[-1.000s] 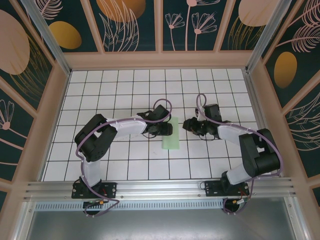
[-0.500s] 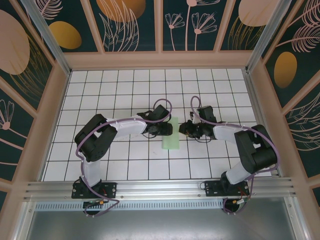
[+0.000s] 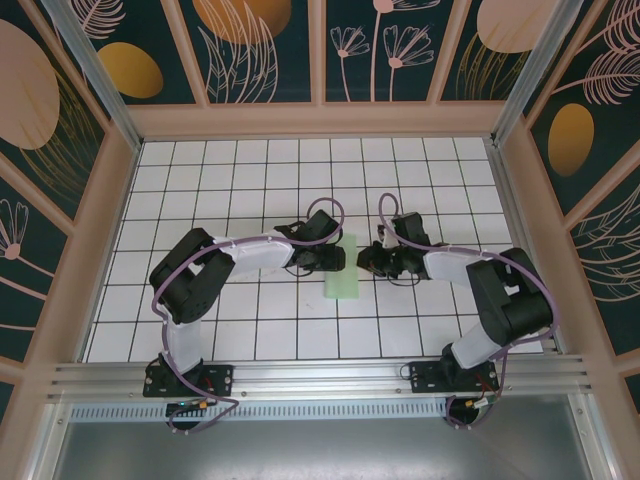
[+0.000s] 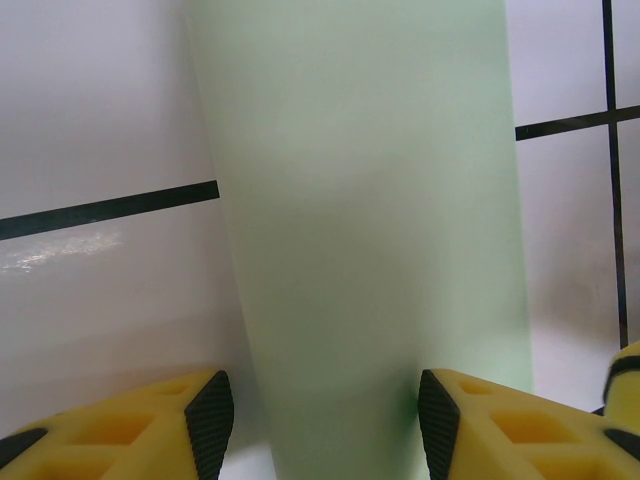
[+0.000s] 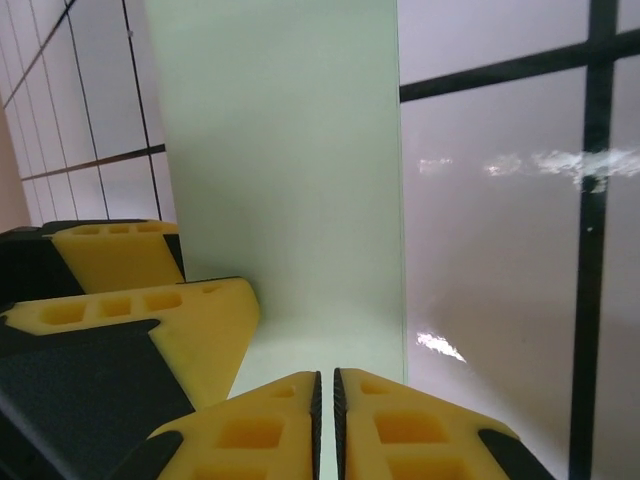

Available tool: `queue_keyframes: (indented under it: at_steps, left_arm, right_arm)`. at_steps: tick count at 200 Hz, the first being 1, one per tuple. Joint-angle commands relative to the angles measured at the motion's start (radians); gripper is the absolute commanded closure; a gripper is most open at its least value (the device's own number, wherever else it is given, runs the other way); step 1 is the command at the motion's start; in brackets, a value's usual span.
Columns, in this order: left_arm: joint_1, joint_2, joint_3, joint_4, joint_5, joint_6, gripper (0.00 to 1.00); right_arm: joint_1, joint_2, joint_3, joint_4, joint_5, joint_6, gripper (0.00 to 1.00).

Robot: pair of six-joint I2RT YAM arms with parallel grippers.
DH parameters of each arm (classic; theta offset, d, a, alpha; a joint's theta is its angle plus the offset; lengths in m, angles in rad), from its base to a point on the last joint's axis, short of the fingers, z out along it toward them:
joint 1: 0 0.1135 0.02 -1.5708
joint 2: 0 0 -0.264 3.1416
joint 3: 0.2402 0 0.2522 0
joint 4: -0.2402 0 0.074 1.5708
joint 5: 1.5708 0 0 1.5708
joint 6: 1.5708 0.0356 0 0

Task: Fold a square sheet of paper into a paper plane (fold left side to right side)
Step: Hold the square sheet of paper at the center of the table.

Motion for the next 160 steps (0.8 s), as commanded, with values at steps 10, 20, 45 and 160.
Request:
queue_keyframes:
  at_steps: [10, 20, 45, 160]
  left_arm:
    - [-0.01, 0.064, 0.002, -0.003, 0.007, 0.015, 0.44]
    - [-0.012, 0.064, 0.002, -0.003, 0.009, 0.015, 0.44]
    - [-0.012, 0.065, 0.002, -0.003, 0.009, 0.015, 0.44]
    - [-0.011, -0.038, -0.027, -0.015, -0.05, 0.019, 0.41]
  right_arm:
    - [0.024, 0.045, 0.04, 0.011, 0.01, 0.012, 0.86]
    - [0.032, 0.055, 0.049, -0.003, 0.027, 0.007, 0.86]
    - [0.049, 0.08, 0.073, -0.038, 0.06, -0.012, 0.86]
    - [0.061, 0.177, 0.093, -0.158, 0.137, -0.064, 0.86]
